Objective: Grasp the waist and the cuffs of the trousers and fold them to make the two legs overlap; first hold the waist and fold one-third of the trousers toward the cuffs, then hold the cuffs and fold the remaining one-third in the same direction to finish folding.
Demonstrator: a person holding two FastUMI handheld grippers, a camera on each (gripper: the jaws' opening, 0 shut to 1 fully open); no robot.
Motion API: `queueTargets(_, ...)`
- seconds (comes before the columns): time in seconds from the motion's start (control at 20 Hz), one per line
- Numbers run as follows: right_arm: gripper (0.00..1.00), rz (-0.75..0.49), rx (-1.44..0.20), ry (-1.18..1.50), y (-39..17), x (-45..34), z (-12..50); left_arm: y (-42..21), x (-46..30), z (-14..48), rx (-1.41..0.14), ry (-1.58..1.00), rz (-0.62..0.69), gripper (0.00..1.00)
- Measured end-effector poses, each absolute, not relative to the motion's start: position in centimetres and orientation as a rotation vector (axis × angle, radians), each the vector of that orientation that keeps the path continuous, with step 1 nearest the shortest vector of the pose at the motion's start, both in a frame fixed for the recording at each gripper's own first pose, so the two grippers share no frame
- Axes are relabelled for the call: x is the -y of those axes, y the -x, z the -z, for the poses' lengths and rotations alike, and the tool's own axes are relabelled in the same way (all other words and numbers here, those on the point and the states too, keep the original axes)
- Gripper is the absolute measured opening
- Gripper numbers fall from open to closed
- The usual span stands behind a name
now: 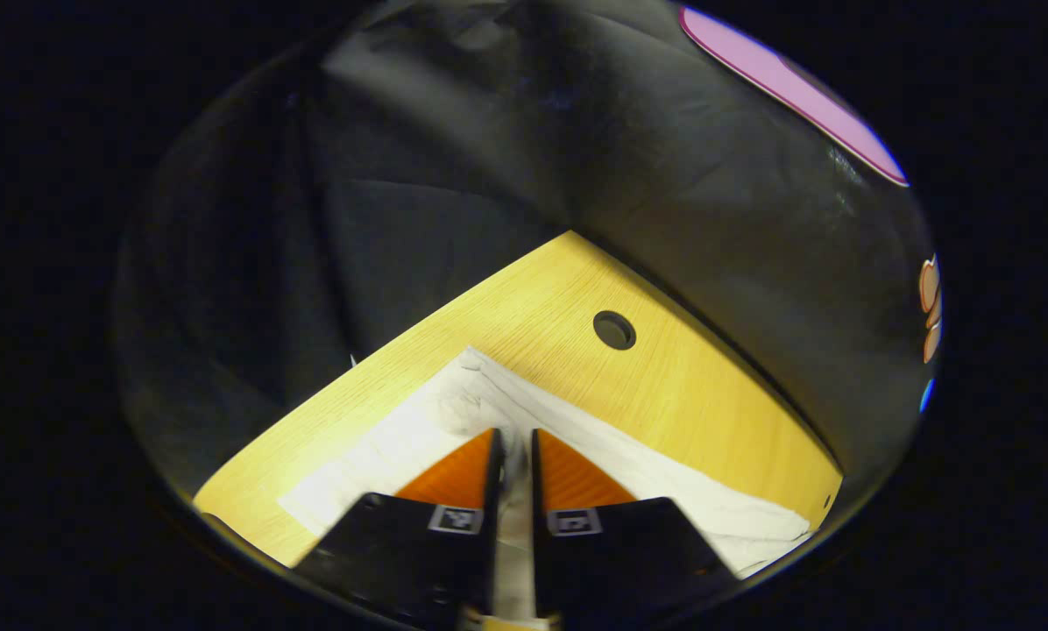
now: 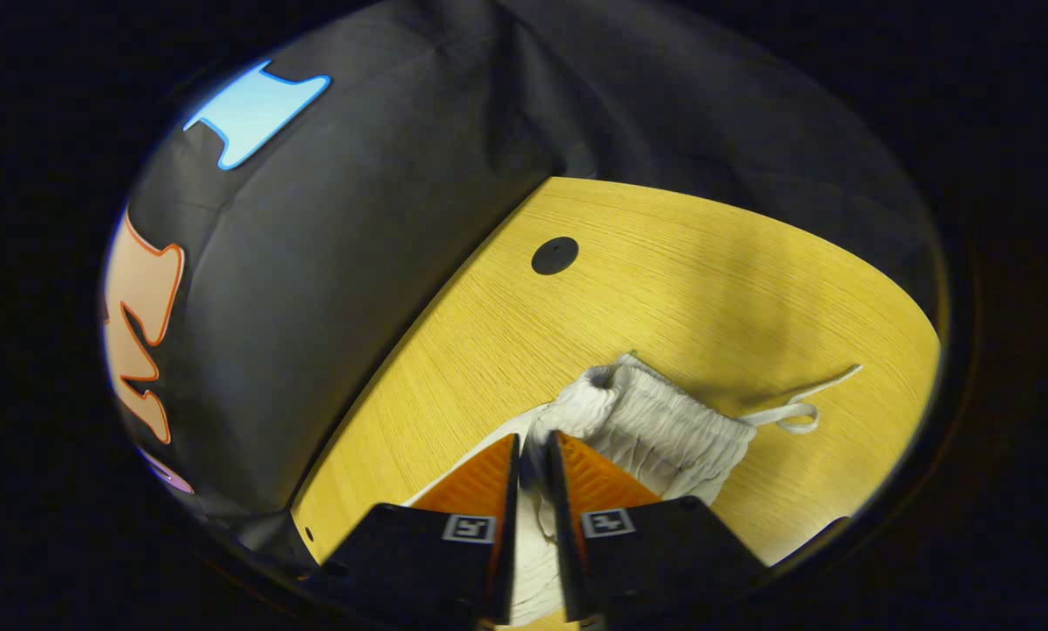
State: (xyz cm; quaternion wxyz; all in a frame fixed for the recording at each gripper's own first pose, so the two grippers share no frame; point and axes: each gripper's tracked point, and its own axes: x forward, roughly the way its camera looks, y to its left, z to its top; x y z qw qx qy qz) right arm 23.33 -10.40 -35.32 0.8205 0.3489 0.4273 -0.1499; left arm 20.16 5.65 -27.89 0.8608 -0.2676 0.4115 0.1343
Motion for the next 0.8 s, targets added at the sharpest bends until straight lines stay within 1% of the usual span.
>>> queueTargets(0.05,0.23,0.282,-0.883,-0.71,-23.4,10.0,34.5,-20.9,-5.0,26.5,-0.807,0.57,-0.258,0.5)
queueTargets(0.15,0.74,0.222,-0.842,-0.606,-22.5,9.8,32.8,-21.8,-4.8,23.2,-0.731,0.516,-0.219,1.0)
queueTargets(0.2,0.99,0.201,-0.822,-0.548,-22.1,9.7,32.4,-21.4,-4.2,22.5,-0.697,0.465,-0.194,0.96)
queueTargets(0.3,0.96,0.178,-0.783,-0.453,-20.6,10.2,31.6,-20.8,-3.3,20.5,-0.636,0.368,-0.134,0.97)
queueTargets(0.35,0.96,0.182,-0.764,-0.425,-19.8,10.7,31.3,-20.5,-2.7,19.5,-0.601,0.327,-0.107,0.96)
queueTargets(0.45,0.96,0.206,-0.737,-0.399,-18.5,12.2,31.1,-20.1,-1.9,18.0,-0.521,0.269,-0.057,0.96)
queueTargets(0.55,0.96,0.24,-0.745,-0.405,-17.2,13.8,31.7,-19.3,-1.5,16.5,-0.47,0.232,-0.023,0.96)
queueTargets(0.7,0.96,0.281,-0.778,-0.428,-15.6,16.0,33.8,-18.7,-1.3,15.8,-0.45,0.236,0.019,0.95)
queueTargets(0.8,0.96,0.301,-0.797,-0.453,-14.7,17.2,35.0,-19.0,-1.3,16.0,-0.448,0.235,0.01,0.96)
